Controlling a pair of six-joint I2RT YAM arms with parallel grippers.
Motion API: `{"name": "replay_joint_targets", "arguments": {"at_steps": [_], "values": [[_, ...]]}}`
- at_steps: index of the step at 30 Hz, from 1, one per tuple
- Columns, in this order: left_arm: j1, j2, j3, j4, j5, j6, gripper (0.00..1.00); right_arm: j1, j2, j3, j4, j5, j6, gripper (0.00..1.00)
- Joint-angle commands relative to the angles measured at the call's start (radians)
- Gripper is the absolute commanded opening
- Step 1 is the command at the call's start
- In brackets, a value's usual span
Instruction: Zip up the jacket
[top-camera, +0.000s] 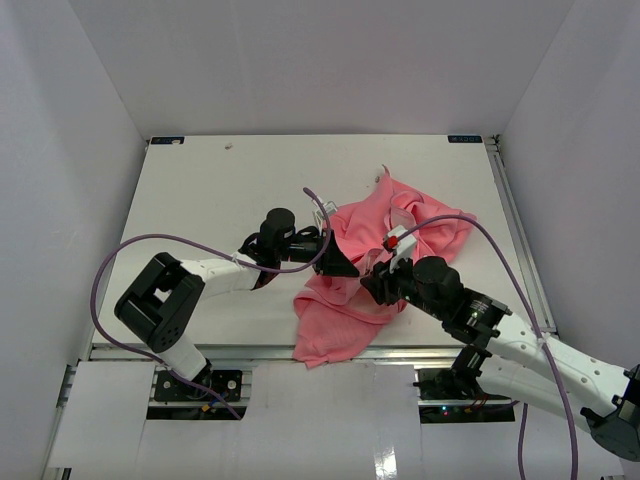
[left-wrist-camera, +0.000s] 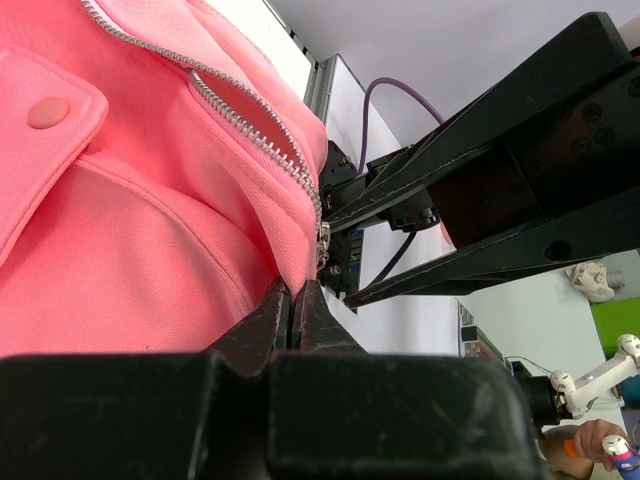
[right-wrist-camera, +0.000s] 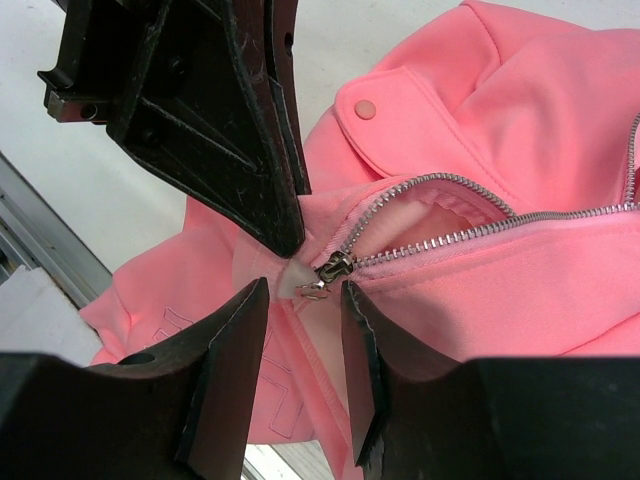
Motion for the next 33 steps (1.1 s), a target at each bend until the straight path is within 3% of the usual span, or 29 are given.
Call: {"name": "replay_joint_targets", "arguments": {"at_steps": [1, 10, 18, 33], "values": [[0.004, -0.008, 0.005, 0.020, 0.015, 0.001, 0.00, -0.005, 0.012, 0.002, 0.053, -0.005, -0.004, 0.41], [0.004, -0.006, 0.002, 0.021, 0.016, 0.001, 0.00, -0.004, 0.042, 0.006, 0.073, 0.003, 0.008, 0.34], [0.004, -0.009, -0.003, 0.016, 0.009, 0.010, 0.00, -0.005, 0.027, 0.008, 0.079, 0.071, 0.039, 0.08], [0.004, -0.017, -0.012, -0.005, -0.016, 0.041, 0.00, -0.005, -0.020, -0.007, 0.123, 0.170, 0.042, 0.08]]}}
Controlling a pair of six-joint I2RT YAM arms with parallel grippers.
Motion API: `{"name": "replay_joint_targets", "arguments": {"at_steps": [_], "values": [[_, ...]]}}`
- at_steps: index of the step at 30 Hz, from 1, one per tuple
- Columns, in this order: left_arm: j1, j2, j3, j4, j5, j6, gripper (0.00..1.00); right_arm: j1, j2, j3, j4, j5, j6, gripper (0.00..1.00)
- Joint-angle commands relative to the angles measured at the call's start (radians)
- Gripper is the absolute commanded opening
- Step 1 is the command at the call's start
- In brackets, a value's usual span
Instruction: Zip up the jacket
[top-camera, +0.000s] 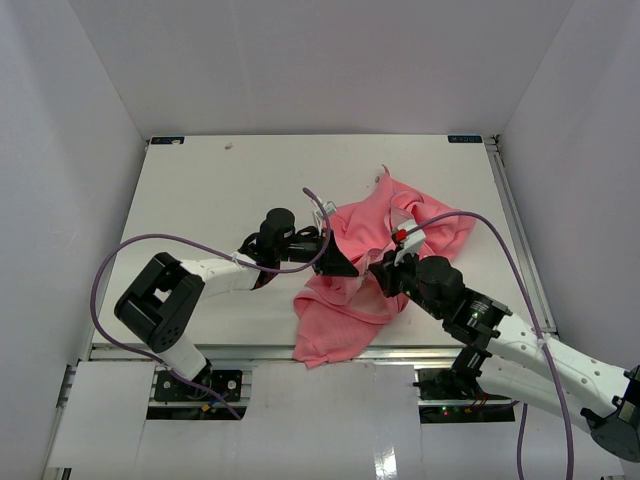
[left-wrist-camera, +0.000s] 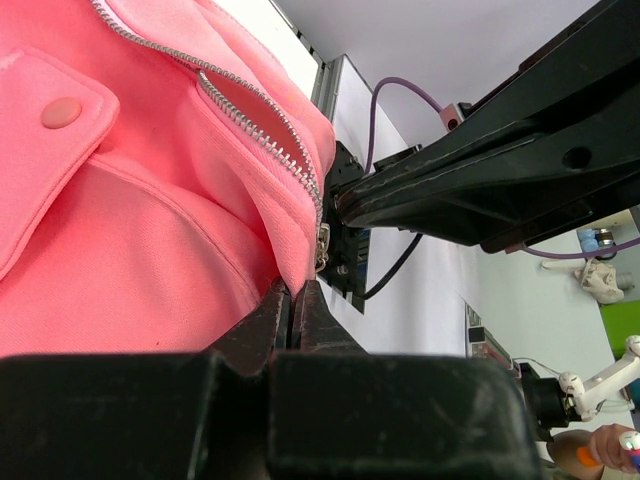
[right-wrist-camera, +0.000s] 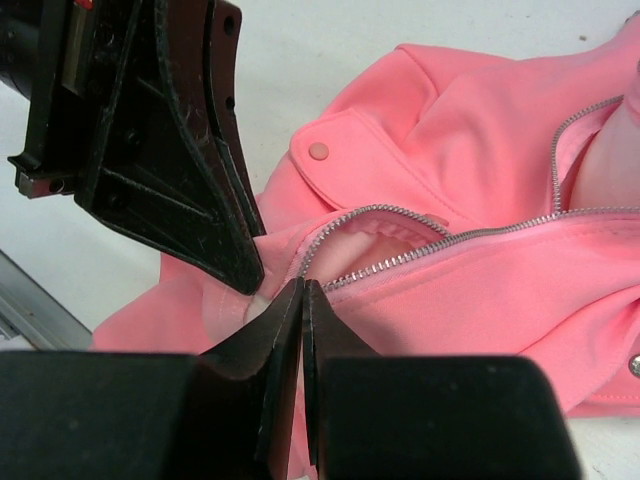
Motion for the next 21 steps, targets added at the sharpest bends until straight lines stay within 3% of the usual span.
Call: {"name": "replay_joint_targets", "arguments": {"at_steps": [1, 4, 6, 7, 13, 21], "values": [[-0.002, -0.017, -0.012, 0.004, -0.011, 0.021, 0.00, 0.000, -0.010, 0.003, 0.055, 0.036, 0.008, 0.08], [-0.002, -0.014, -0.012, 0.008, -0.011, 0.017, 0.00, 0.003, -0.001, 0.016, 0.031, 0.017, 0.039, 0.09], [-0.002, -0.014, -0.012, 0.007, -0.013, 0.016, 0.00, 0.003, 0.014, 0.039, -0.011, 0.026, 0.079, 0.29], [-0.002, -0.014, -0.010, 0.006, -0.013, 0.016, 0.00, 0.006, 0.021, 0.050, -0.022, 0.036, 0.108, 0.30], [-0.002, -0.017, -0.010, -0.010, -0.029, 0.028, 0.00, 0.035, 0.089, 0.147, -0.170, 0.217, 0.232, 0.30], [-0.002, -0.007, -0.001, -0.022, -0.033, 0.032, 0.00, 0.053, 0.118, 0.197, -0.208, 0.254, 0.302, 0.25]]}}
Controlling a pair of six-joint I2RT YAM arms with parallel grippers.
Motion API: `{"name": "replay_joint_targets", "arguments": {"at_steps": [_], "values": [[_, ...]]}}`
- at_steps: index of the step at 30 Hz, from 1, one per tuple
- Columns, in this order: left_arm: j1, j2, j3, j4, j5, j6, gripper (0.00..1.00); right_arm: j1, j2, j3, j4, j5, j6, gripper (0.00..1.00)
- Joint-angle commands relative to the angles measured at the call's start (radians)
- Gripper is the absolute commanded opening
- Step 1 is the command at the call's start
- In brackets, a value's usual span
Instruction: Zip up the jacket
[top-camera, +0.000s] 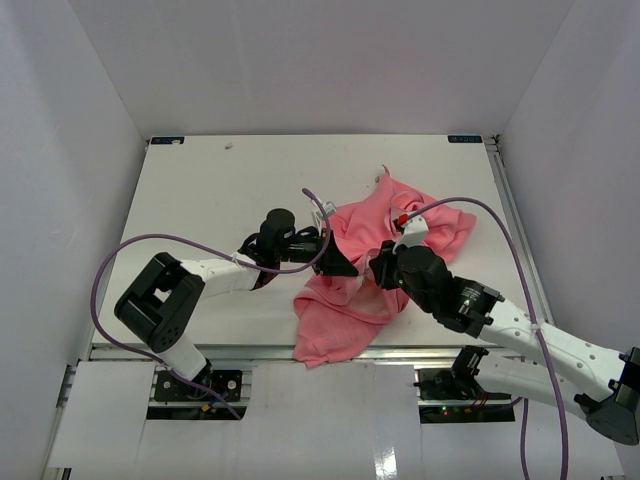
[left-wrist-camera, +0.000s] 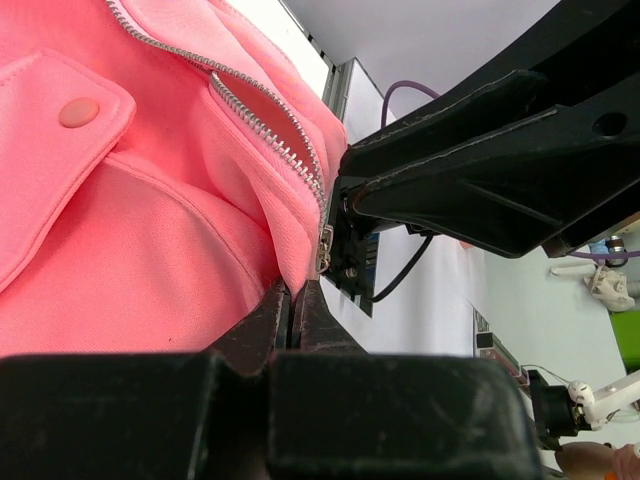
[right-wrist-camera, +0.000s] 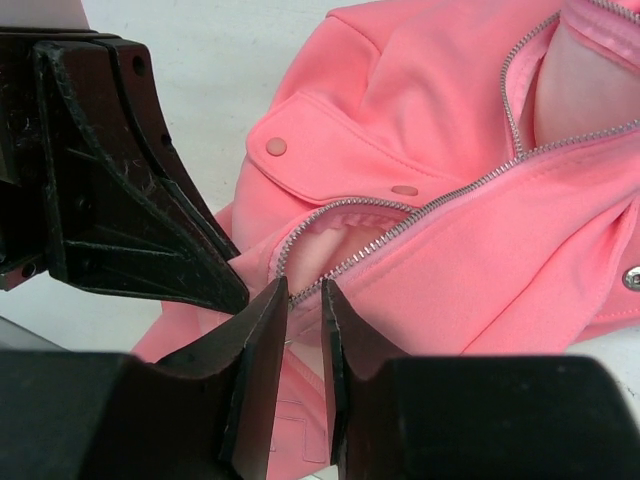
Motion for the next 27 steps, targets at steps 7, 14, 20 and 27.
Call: {"name": "replay_joint_targets", "arguments": {"at_steps": [7, 14, 20, 27], "values": [[-0.002, -0.011, 0.003, -0.020, -0.014, 0.027, 0.00, 0.014, 0.034, 0.114, -0.072, -0.009, -0.112, 0.34], [-0.002, -0.011, -0.014, 0.017, 0.024, 0.043, 0.00, -0.160, 0.111, 0.316, -0.100, -0.373, -0.405, 0.47], [-0.002, -0.024, -0.020, 0.027, 0.028, 0.044, 0.00, -0.540, 0.266, 0.425, -0.174, -1.142, -0.477, 0.49], [-0.002, 0.000, -0.019, 0.041, 0.044, 0.047, 0.00, -0.635, 0.474, 0.457, -0.263, -1.508, -0.658, 0.45]]}}
